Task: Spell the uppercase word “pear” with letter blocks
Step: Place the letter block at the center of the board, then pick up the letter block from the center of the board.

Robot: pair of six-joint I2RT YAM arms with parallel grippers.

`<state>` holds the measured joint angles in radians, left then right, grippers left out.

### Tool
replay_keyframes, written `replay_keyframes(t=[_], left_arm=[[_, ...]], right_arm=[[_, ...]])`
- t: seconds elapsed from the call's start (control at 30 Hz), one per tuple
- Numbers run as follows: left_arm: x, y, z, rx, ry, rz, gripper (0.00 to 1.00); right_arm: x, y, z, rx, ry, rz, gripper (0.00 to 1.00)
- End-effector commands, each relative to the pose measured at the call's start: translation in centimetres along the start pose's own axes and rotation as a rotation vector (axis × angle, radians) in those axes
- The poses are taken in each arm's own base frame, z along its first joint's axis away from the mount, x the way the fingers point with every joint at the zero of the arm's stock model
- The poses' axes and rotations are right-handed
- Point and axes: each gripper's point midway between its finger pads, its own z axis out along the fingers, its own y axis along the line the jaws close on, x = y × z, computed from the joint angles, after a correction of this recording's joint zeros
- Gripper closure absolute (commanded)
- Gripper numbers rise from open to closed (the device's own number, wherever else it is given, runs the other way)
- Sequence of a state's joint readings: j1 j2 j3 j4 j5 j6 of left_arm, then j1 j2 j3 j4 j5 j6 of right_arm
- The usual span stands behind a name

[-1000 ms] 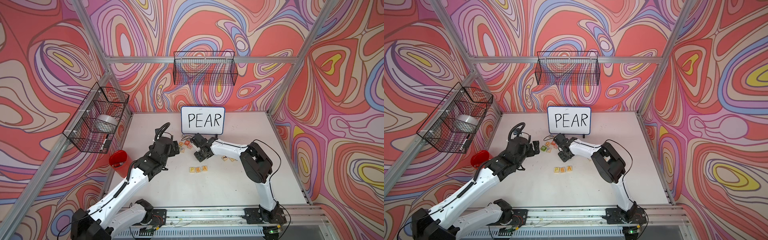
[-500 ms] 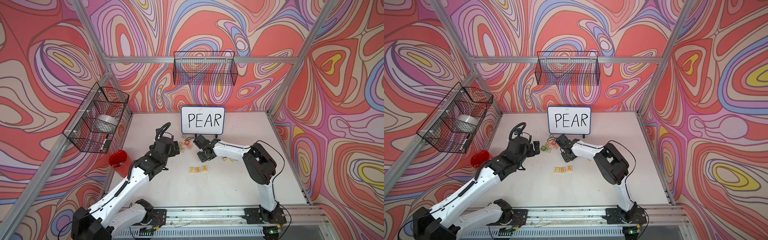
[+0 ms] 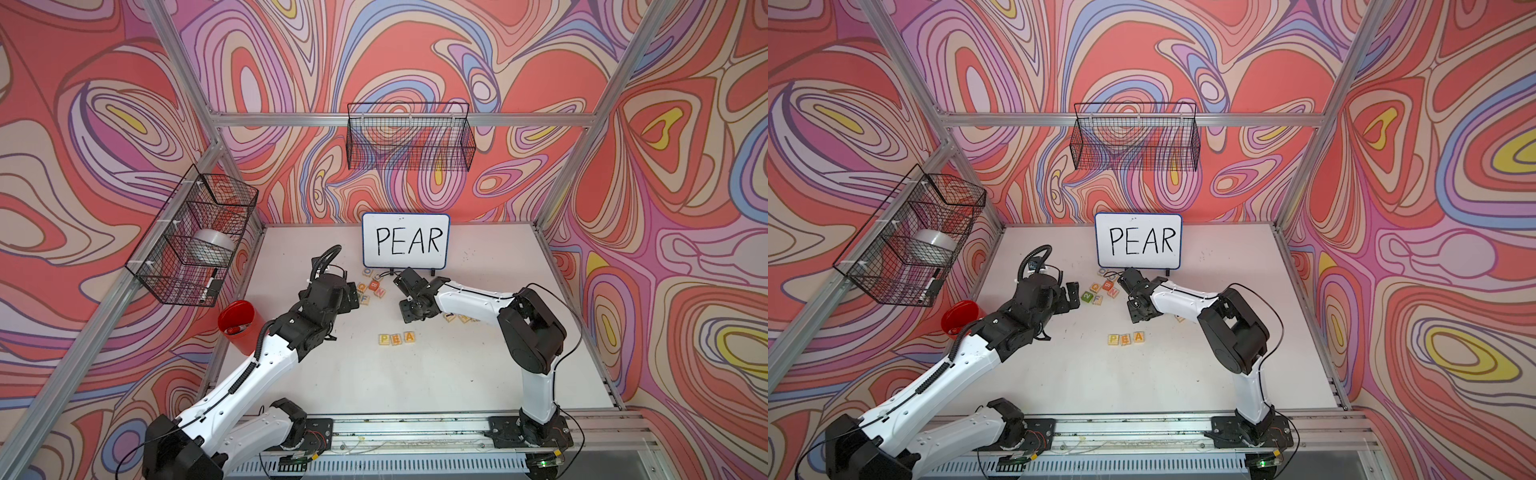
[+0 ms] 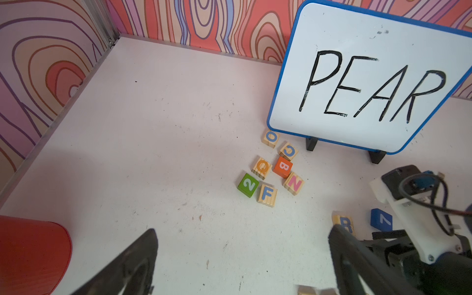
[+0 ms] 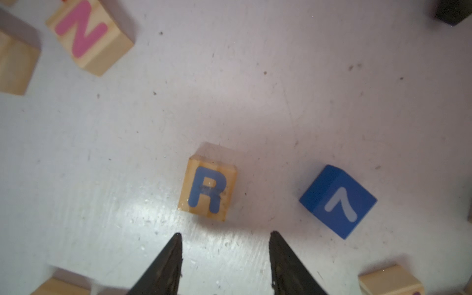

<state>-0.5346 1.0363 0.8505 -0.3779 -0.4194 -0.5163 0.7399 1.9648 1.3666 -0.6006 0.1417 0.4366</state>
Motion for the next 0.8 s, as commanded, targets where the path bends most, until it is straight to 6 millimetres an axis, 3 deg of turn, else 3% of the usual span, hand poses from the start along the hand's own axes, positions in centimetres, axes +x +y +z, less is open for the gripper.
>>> replay_keyframes(t=[0.0,0.17,0.3,0.77], left_arm=[[-0.7,0.1,-0.2,0.001,-0.019,-0.021,0.0],[-0.5,-0.1,0.0,0.009,-0.008,-0.019,0.0],[-0.4,-0.1,0.1,0.007,-0.007,-0.019,0.0],[-0.1,-0.4,0.5,0.009,0.01,-0.011,0.0]], right_arm=[[-2.0,1.1,-0.9,-0.061,-0.069,0.182,0.41],[-2.4,1.0,0.8,-0.026,-0.062,0.243,0.4],[-2.4,0.1,1.6,0.044,-0.056,0.292,0.47],[-1.8,-0.3,3.0,0.089,-0.029,0.29,0.58]])
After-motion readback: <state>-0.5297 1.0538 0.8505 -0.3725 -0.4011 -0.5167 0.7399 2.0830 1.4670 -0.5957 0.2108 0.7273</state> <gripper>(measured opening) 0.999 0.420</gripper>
